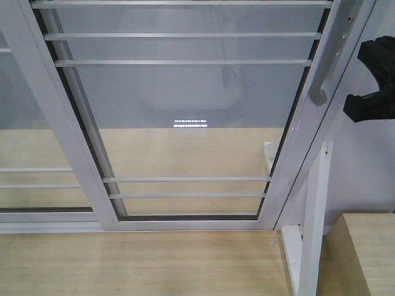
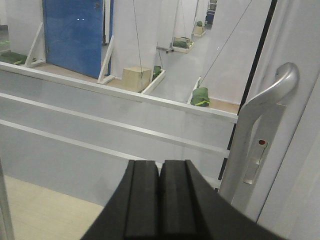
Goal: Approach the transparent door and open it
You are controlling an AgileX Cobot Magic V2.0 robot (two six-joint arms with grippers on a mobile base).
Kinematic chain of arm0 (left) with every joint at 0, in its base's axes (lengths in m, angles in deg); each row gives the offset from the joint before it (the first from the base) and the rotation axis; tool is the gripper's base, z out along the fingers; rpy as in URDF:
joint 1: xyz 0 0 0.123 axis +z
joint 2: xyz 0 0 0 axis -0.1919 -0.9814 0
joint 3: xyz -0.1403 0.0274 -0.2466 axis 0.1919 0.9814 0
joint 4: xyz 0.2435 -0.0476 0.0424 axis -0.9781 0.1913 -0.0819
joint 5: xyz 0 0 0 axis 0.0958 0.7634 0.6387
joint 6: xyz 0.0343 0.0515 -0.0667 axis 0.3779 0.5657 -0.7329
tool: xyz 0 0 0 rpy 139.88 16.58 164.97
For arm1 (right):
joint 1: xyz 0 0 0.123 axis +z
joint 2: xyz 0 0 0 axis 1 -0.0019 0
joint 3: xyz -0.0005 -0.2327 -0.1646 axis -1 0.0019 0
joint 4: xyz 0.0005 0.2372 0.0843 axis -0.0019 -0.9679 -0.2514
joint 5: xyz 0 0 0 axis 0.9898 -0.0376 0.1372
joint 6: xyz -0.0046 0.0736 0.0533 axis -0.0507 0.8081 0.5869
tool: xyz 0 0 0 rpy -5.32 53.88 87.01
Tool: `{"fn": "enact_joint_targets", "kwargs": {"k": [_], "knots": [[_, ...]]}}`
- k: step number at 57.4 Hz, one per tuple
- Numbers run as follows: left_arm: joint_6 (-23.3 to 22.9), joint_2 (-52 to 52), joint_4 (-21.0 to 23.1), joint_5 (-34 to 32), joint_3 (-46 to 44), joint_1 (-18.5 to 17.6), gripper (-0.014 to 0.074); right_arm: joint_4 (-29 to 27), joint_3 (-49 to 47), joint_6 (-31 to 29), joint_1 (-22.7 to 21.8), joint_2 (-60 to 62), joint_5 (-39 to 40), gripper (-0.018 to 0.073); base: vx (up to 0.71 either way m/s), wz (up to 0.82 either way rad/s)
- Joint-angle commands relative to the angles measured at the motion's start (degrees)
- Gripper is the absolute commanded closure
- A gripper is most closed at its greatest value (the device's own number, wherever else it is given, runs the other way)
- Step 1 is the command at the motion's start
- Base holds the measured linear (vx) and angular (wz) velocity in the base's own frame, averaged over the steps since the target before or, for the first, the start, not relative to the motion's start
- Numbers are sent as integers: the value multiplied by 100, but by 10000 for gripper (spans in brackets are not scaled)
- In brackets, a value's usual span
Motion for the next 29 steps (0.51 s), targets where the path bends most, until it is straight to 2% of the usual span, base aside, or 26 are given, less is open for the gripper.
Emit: {"fn": "enact_joint_targets", "kwargs": {"k": [1,11,23,29], "knots": [[6,40,-8,-419,-225,-27,528,24,-211,-55,-31,22,449,522,0,0],[38,40,-99,-363,-225,-27,407,38,-211,-55,-31,22,348,369,0,0],[52,40,-187,-121,-225,-27,207,34,-211,-55,-31,22,252,48,0,0],[52,40,-183,-83,-225,-27,120,34,-211,-55,-31,22,299,-78,0,0]]}}
